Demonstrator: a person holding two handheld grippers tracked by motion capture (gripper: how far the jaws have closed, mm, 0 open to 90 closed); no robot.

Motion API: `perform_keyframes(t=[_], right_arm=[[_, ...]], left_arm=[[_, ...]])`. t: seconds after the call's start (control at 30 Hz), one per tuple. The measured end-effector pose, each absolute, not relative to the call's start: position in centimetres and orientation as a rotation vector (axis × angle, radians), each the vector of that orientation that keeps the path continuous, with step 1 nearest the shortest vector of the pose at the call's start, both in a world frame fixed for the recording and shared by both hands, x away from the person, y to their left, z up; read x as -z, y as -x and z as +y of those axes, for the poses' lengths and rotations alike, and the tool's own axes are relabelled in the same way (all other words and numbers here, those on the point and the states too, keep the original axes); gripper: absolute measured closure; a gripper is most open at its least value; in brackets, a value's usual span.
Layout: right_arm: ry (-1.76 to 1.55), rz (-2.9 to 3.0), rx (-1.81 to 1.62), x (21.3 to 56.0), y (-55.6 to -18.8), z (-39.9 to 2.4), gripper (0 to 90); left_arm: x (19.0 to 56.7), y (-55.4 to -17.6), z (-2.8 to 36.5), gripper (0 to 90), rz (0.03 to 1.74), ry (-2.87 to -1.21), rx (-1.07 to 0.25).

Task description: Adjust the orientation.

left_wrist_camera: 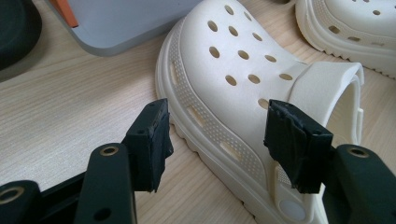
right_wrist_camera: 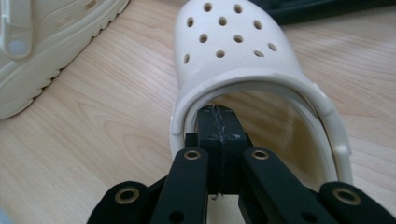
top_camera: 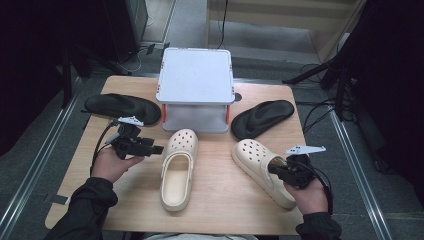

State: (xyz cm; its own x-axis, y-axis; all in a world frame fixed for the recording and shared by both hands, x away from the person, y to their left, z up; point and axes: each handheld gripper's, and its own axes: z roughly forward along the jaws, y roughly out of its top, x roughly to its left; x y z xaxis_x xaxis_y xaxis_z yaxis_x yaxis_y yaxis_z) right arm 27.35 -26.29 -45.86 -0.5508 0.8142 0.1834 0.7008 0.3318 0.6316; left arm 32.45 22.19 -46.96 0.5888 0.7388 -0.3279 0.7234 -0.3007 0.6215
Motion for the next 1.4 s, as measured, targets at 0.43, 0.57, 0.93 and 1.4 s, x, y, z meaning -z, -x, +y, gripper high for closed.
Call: perform_keyframes(t=[0.43, 0.57, 0.93, 1.4], right_arm=[[-1.375, 2.451, -1.071, 45.7, -26.5, -25.4, 90.0], [-1.388, 2.38, -1.188, 44.4, -26.1, -26.9, 90.0], [-1.329, 2.293, -1.1, 44.5, -26.2, -28.9, 64.4], [-1.381, 2.35, -0.976, 47.3, -27.8, -27.5, 58.8]], left_arm=[[46.9, -32.5, 22.2, 40.8, 1.155, -2.062, -0.022], [47.0, -32.5, 22.2, 40.8, 1.162, -2.055, -0.022], [46.9, -32.5, 22.2, 40.8, 1.159, -2.055, -0.023], [47.0, -32.5, 22.1, 40.9, 1.154, -2.055, -0.021]])
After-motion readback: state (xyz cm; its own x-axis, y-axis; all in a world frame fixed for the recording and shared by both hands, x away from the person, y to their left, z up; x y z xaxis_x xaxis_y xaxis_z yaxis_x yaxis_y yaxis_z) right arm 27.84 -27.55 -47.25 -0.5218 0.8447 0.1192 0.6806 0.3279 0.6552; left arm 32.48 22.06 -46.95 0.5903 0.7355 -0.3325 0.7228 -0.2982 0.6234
